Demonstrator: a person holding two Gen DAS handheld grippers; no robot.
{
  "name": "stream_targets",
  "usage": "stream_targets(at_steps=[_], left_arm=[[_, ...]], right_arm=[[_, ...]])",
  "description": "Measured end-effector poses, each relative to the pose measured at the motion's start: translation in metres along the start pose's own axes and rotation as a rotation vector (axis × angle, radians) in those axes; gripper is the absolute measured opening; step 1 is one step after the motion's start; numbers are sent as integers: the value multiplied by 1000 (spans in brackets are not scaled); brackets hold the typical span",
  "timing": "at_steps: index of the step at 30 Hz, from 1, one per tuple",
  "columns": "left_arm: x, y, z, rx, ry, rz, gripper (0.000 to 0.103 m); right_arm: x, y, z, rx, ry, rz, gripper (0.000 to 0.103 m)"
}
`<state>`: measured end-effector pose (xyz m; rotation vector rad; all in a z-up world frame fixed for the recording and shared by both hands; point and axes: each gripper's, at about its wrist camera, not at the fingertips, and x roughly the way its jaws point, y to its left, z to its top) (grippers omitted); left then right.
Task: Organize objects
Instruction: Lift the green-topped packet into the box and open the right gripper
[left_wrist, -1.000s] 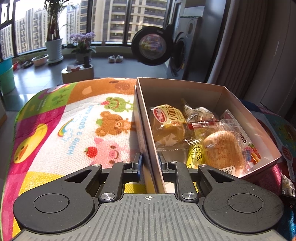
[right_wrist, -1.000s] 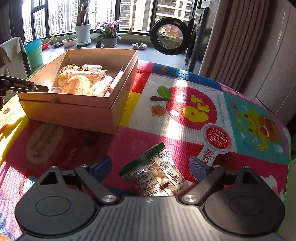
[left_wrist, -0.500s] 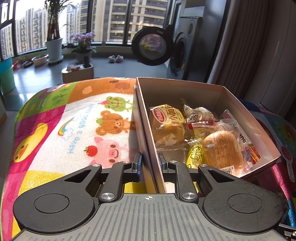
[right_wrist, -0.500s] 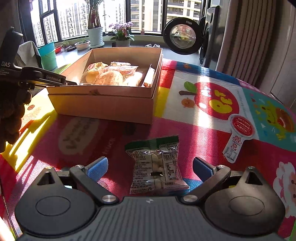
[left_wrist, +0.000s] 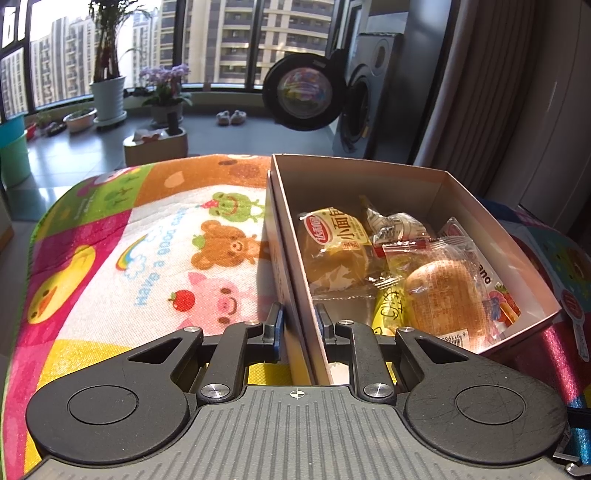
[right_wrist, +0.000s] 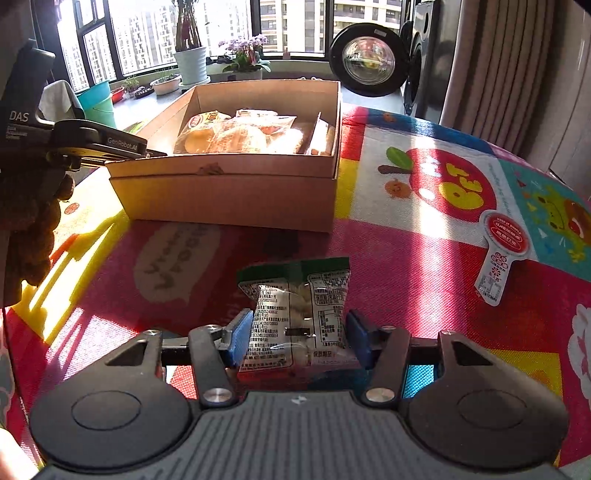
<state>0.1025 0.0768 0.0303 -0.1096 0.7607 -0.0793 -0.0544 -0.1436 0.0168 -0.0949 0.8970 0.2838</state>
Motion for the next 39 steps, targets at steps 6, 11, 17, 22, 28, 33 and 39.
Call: stream_targets(at_steps=[6,11,17,22,28,33,39], left_arm=[[0,0,0,-3,0,-7,19],[0,1,-1,-10,-3,-15,20],[0,4,-2,-11,-4,-26,21],[0,7,-2,-16,-6,-40,22],[1,8,-3,-16,-7,-47,22],[0,8,-3,-16,-8,-46,22],[0,8,-4,-15,-8,-44,22]], right_arm=[[-37,14,28,-27,-69,87,49],[-93,11,97,-8,-295,123,50],[-84,8,159,3,-375,102,50],[-38,9,180,20,-288,66,50],[-8,-6,187,113,-219,68,50],[4,-17,191,174,-217,82,50],[27,-18,197,209,-204,68,50]])
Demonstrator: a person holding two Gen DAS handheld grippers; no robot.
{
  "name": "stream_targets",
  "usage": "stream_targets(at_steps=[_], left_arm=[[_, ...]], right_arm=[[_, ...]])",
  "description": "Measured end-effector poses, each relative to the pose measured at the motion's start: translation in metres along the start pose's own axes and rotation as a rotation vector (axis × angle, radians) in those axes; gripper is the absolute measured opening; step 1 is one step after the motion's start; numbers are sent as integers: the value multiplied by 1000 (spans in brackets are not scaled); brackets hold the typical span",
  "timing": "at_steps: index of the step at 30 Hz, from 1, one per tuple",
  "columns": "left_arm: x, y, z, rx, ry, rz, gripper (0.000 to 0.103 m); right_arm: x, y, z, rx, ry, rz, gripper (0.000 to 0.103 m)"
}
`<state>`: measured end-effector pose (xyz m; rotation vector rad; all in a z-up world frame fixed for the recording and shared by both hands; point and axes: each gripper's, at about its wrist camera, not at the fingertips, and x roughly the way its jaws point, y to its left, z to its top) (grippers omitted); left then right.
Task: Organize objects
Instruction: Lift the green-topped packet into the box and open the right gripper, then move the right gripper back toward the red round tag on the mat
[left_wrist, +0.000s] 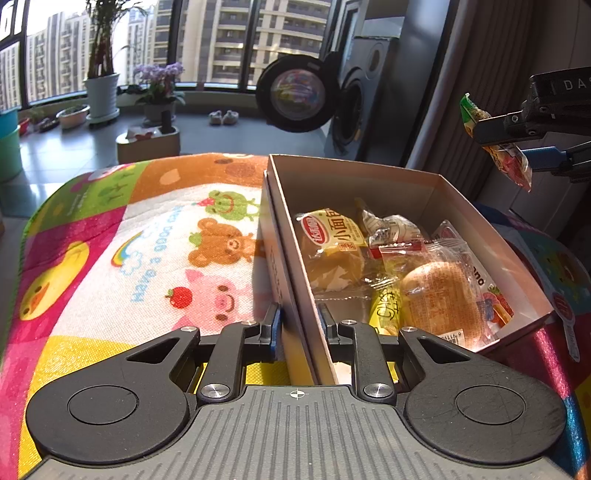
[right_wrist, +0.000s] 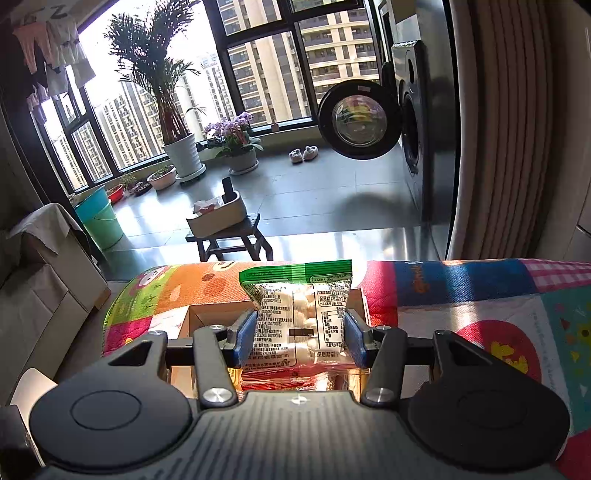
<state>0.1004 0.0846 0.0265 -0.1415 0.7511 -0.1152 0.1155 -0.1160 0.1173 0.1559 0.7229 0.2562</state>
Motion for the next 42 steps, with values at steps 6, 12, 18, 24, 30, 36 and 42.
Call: stream_targets(at_steps=[6,12,18,24,30,36,42], left_arm=[[0,0,0,0,0,1,22],[0,0,0,1,0,3,22],[0,0,0,2,1,9,21],[0,0,1,5,2,15,21],[-2,-2,0,16,-1,24,21],[1,-6,2,34,-2,44,20],[5,-9,4,46,-2,56,20]], right_arm=[[19,3,-2,-6,1,-3,51],[12,-5,-13,-7,12,-12,55],[-9,-32,-32,14,15,-64,62],[-34,-60,-57,28,19,-135,67],[-61,-91,-94,18,4,-283,77],[-78,-136,-131,91,25,-418,84],[-66,-154,-150,146,73,-413,84]])
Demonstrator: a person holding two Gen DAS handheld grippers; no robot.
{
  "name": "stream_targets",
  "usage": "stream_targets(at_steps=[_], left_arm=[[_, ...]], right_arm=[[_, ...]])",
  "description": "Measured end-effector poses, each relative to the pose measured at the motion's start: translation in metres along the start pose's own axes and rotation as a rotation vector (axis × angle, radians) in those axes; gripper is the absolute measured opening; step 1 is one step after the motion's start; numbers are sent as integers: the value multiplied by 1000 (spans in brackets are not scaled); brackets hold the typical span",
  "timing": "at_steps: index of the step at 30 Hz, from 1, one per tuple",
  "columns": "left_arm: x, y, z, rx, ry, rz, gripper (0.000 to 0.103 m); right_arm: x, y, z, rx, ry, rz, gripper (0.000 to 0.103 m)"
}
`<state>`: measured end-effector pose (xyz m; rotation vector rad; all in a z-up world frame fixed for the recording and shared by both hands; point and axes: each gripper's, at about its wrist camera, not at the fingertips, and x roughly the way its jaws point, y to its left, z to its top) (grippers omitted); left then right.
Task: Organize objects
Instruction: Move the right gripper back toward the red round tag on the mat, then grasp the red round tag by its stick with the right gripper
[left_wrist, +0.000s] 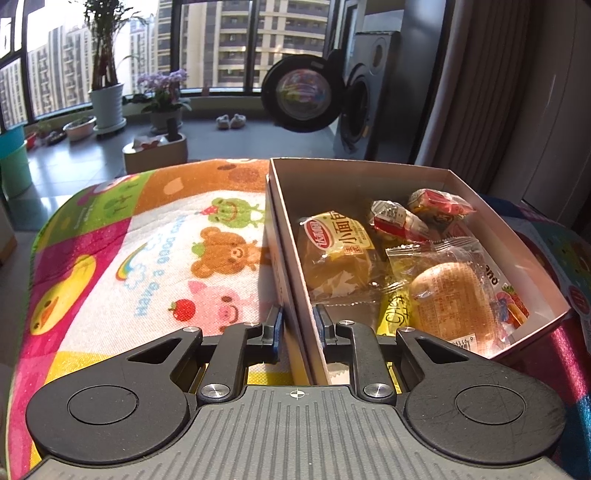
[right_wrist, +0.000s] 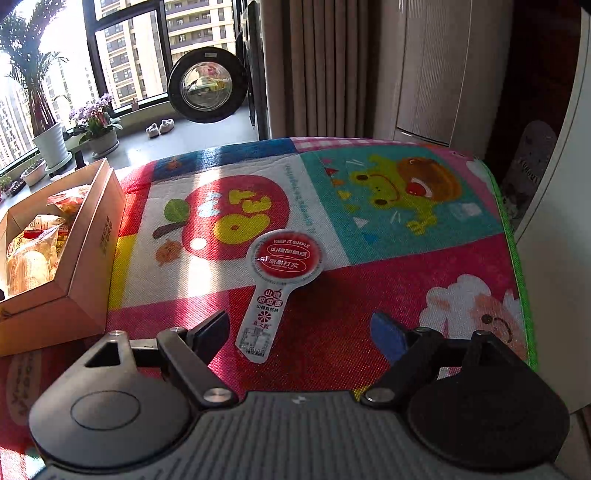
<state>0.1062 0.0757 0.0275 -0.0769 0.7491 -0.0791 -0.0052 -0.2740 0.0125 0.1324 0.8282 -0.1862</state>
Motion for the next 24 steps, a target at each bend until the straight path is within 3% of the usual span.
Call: stream_targets(at_steps=[7,12,15,17,24], left_arm=[[0,3,-2,8,-6,-14,19],[0,3,-2,8,-6,-13,19],[0,3,-2,7,-5,-13,19],[0,3,-2,7,-4,-12,18],[-2,0,-2,3,13,-1,18]], right_arm=[[39,17,14,-83,-8,-54,85],[45,26,28,-96,-24,-36,85],[43,33,31,-117,-28,-24,74],[43,37,31,-133,-26,-36,61],[40,40,29,-148,-18,-45,61]])
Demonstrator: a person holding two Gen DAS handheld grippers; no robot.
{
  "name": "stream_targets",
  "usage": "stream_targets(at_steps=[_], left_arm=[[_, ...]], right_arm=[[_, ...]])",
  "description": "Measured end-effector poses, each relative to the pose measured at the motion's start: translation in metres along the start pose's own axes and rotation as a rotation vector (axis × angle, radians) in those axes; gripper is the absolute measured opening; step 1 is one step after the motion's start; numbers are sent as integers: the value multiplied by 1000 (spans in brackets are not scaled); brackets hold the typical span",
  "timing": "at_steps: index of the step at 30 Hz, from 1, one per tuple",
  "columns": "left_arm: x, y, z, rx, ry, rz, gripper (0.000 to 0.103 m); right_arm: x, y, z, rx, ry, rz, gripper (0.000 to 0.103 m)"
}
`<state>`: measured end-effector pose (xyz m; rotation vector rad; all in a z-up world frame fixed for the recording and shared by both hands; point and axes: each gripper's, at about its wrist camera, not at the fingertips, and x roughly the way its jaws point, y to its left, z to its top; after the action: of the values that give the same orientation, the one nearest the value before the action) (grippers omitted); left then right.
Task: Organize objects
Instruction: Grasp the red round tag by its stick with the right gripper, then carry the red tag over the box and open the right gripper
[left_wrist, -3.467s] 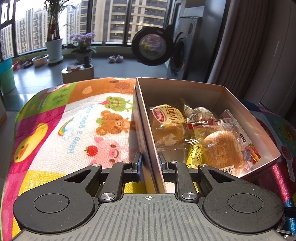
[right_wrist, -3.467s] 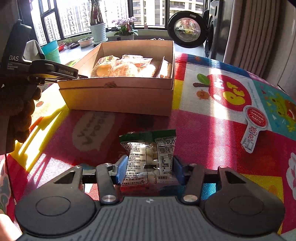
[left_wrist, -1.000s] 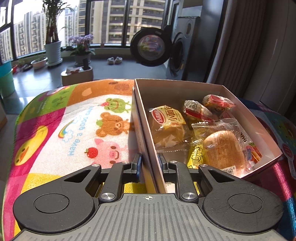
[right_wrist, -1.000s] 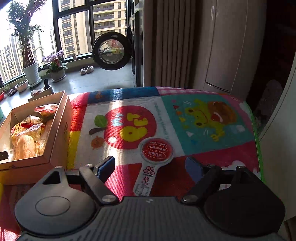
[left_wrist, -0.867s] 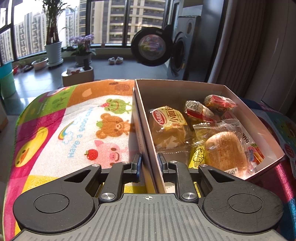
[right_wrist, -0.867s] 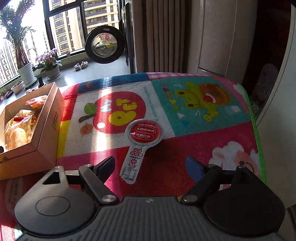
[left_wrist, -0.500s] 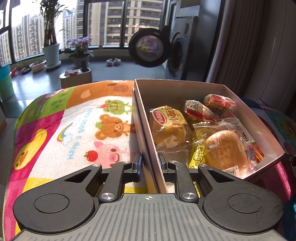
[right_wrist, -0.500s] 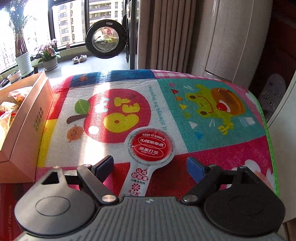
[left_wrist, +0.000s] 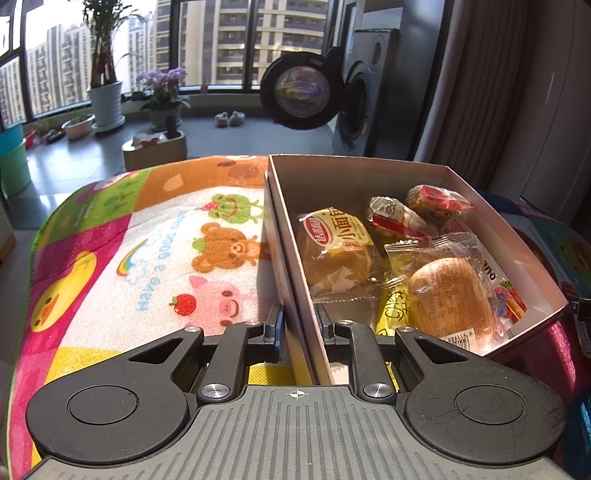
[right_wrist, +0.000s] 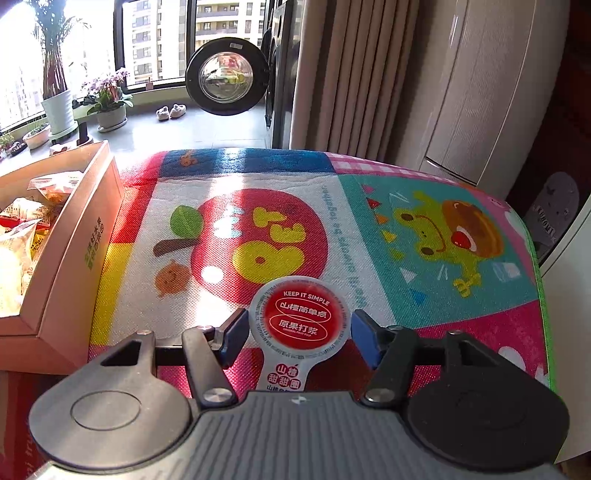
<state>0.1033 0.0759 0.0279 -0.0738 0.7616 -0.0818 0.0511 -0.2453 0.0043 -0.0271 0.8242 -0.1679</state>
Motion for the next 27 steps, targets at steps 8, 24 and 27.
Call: stream_targets(at_steps=[8,24,27], left_arm=[[-1,-1,-1,-1,0,2,19],[0,-2,0,-11,0,-6,19],[0,-2,0,-14,-1,-9,19]], right_arm=[[-27,4,-13,-7,28,78,61],[-167,50,13,-52,-171,413,61],[-182,61,28,-52,-245,459,61]])
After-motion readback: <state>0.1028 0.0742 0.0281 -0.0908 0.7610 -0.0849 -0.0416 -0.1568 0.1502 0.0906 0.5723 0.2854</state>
